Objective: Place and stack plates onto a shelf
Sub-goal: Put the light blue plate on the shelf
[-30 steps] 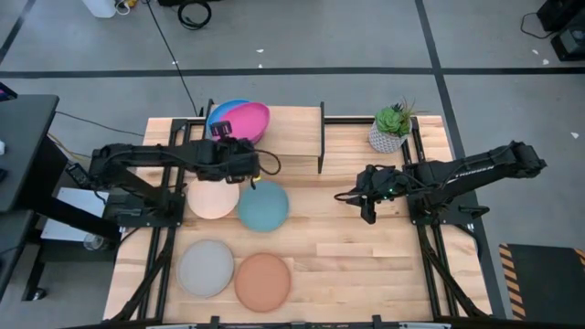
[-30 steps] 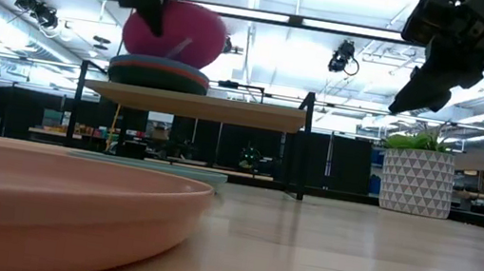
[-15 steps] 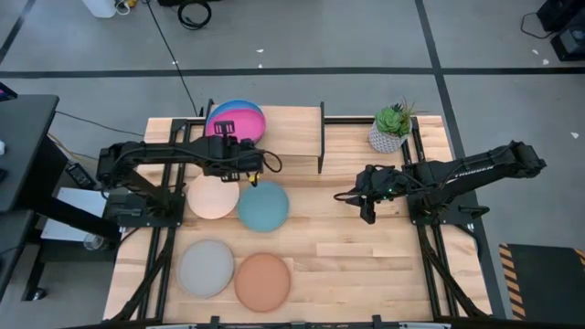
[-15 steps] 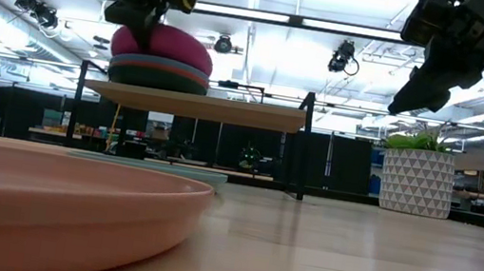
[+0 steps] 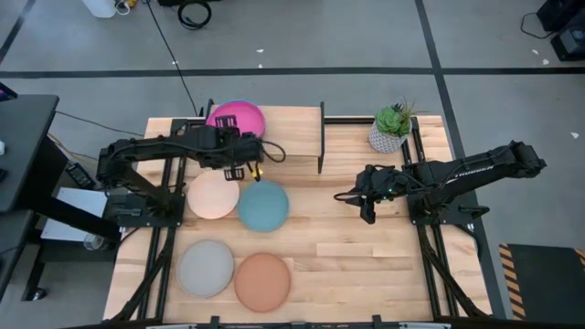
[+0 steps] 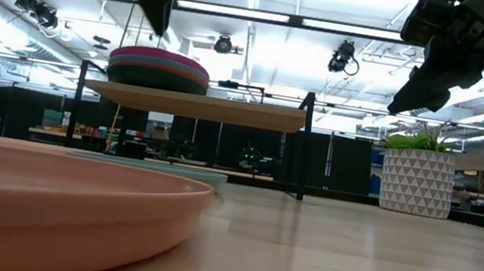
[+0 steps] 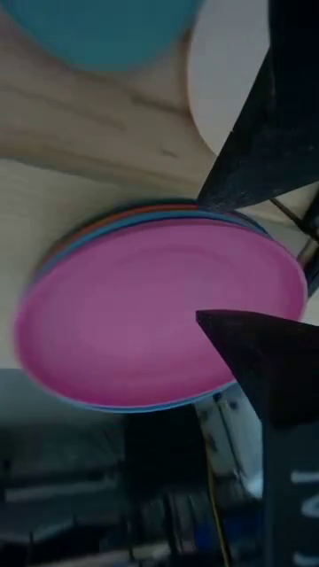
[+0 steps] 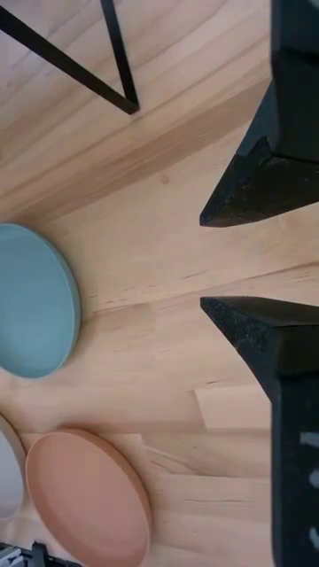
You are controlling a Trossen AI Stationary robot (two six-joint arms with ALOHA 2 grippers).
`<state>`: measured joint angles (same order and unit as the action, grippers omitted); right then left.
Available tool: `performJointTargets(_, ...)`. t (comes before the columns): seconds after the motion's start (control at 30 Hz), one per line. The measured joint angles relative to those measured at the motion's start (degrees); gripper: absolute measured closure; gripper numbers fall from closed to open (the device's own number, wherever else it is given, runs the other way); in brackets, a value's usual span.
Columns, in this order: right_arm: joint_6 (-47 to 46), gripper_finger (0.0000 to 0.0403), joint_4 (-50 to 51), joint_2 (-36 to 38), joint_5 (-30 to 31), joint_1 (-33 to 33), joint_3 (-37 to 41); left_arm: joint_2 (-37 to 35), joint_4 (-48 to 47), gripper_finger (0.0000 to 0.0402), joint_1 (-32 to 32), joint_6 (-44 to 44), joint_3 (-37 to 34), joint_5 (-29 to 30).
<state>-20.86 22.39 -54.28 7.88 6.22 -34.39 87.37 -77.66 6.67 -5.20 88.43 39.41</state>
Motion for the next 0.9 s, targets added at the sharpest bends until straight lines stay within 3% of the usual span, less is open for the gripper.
performJointTargets(0.07, 0.0, 0.0259, 0.05, 0.0, -0.09, 0.01, 0.0, 0.0, -0.25, 0.0201, 0.09, -1.06, 3.5, -5.67)
performJointTargets(0.2, 0.02, 0.0259, 0.4, 0.0, -0.23, 0.89, 0.03, -0.15, 2.47, 0.0201, -2.05, -2.56, 8.1, -27.45)
performJointTargets(0.27, 0.04, 0.0259, -1.22, 0.02, 0.11, 1.76, 1.05, -0.09, 5.05, 0.0202, -5.7, -0.58, 7.22, -31.73)
performJointTargets(0.57, -1.8, 0.0259, -17.57, 0.0, 1.58, 4.72, 11.59, 0.07, 19.8, 0.0226, -24.38, 6.38, -9.77, -29.9)
performJointTargets(0.73, -1.93, 0.0259, -22.44, 0.02, 3.61, 4.72, 13.41, 0.07, 25.92, 0.0235, -28.4, 13.01, -17.12, -29.58)
performJointTargets(0.9, -0.95, 0.0259, -25.52, -0.09, 3.95, 4.72, 13.4, 2.32, 27.88, 0.0243, -30.62, 18.09, -19.83, -29.59)
